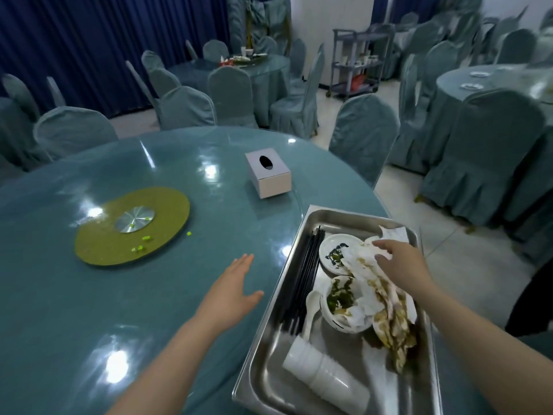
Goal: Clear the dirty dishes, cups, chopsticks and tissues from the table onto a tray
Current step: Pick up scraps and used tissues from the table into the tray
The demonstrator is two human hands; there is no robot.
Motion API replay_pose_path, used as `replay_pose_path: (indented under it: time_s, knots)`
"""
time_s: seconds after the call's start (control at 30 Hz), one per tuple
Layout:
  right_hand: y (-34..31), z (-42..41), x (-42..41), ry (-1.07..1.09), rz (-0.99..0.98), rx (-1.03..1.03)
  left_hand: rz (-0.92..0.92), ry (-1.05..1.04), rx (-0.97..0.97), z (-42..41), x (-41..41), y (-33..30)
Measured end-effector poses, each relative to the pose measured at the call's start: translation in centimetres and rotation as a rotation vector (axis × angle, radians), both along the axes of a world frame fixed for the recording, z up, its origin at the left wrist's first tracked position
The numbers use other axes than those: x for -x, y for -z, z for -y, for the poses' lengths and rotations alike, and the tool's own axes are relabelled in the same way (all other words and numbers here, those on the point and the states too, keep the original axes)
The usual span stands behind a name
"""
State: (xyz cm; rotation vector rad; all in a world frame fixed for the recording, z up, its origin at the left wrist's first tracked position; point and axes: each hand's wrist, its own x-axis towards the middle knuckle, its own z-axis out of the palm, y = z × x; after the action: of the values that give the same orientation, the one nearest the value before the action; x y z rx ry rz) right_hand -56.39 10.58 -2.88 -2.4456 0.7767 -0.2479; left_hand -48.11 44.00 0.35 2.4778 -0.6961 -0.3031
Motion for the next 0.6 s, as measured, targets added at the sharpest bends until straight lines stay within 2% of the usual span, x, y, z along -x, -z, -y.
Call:
replay_pose_path:
  time_s: [0.3,0.6]
  knots:
    - [0.5,-1.5,-5.6,-0.085,0.008,-0.041,-0.001,-0.087,-0.020,-1.0,-3.8,0.8]
    - [3.4,-5.6,-18.1,-0.250,-0.039,-0.055,-0.077,-0.236,-0.108,-4.0,-11.5,3.6]
